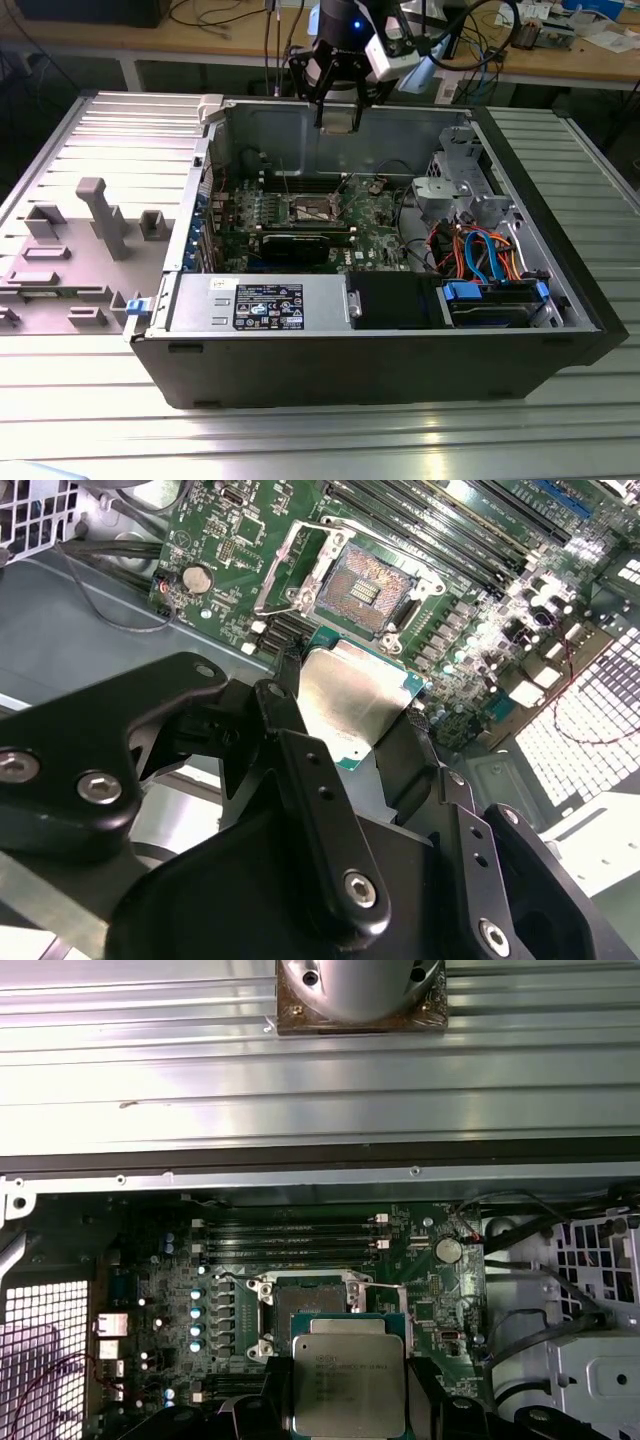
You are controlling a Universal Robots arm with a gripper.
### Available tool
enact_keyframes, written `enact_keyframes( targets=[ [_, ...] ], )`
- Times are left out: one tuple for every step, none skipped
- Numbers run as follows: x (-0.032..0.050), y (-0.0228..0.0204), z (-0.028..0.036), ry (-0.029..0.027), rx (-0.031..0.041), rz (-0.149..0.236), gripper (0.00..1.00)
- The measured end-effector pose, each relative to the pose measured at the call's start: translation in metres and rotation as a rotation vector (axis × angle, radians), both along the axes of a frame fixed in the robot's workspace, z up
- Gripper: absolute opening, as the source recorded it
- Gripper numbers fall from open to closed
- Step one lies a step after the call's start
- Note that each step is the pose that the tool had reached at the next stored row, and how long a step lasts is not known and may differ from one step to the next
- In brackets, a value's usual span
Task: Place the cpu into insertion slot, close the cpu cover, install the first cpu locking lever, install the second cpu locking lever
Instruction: 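Place the cpu into insertion slot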
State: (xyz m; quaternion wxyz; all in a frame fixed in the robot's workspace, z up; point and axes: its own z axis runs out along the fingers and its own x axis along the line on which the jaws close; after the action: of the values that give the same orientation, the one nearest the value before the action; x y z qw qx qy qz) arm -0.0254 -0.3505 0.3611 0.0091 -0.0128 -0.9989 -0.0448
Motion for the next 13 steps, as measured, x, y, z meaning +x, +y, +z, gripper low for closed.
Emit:
enact_keyframes(
  targets=[
    [0.0,0.0,-0.0005,0.0,0.0,0.0,0.55],
    [-0.0001,0.0,-0.0007,0.0,0.0001,0.0,0.55],
    [-0.0001,0.0,-0.0008,0.0,0.0,0.0,0.55],
    [-0.0001,0.0,-0.001,0.0,0.0,0.0,0.55],
    [-0.0001,-0.0001,-0.0012,0.0,0.0,0.0,0.55],
    [-0.0001,-0.0001,-0.0013,0.0,0.0,0.0,0.55],
    [-0.0003,-0.0001,-0.0023,0.0,0.0,0.0,0.55],
    [-0.0004,-0.0001,-0.003,0.0,0.0,0.0,0.55],
    [-0.0004,-0.0001,-0.0032,0.0,0.0,0.0,0.55],
    [-0.0005,-0.0001,-0.0033,0.0,0.0,0.0,0.55],
    [-0.0005,-0.0001,-0.0036,0.0,0.0,0.0,0.55],
    [-0.0005,-0.0001,-0.0038,0.0001,0.0,0.0,0.55],
    [-0.0005,-0.0001,-0.004,0.0,0.0,0.0,0.55]
  ],
)
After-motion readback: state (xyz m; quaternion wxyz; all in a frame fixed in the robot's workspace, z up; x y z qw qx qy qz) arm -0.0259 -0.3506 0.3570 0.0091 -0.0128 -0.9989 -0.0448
